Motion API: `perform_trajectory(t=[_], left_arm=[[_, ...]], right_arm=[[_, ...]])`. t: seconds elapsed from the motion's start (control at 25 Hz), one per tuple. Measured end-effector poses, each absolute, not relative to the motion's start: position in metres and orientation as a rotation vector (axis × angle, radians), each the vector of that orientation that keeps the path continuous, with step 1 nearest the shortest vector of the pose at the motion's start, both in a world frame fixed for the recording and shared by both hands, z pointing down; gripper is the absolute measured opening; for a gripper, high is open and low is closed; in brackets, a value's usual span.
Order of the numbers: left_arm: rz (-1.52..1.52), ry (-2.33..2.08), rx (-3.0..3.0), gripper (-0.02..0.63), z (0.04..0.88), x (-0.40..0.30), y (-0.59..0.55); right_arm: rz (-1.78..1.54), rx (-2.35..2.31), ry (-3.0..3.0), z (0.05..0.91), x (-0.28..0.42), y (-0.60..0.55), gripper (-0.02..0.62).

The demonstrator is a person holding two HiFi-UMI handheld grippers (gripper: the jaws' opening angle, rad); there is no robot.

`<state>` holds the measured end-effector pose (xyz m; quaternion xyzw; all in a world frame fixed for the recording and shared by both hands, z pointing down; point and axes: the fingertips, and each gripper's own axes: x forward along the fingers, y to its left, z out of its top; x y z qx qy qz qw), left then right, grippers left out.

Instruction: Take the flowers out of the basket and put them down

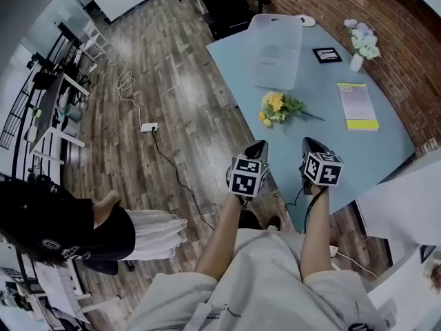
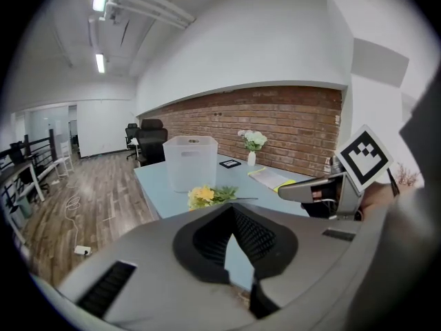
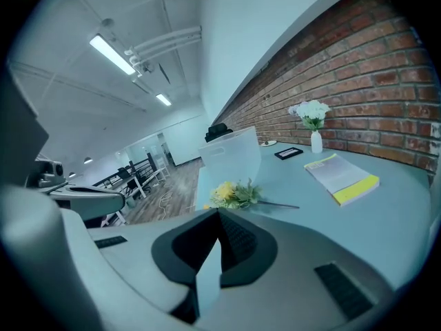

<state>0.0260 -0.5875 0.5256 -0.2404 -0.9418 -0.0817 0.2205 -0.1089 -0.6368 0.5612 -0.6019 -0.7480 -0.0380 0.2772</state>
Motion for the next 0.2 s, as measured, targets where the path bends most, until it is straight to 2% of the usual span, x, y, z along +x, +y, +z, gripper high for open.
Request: perform_trajectory(t=[0.2], left_arm=[[-0.161,-2.653,-0.826,0.020,0.508,0.038,-0.579]], right_arm=[[-0.092,-1.680,-1.955,0.563,-0.102,-0.642,0.012]])
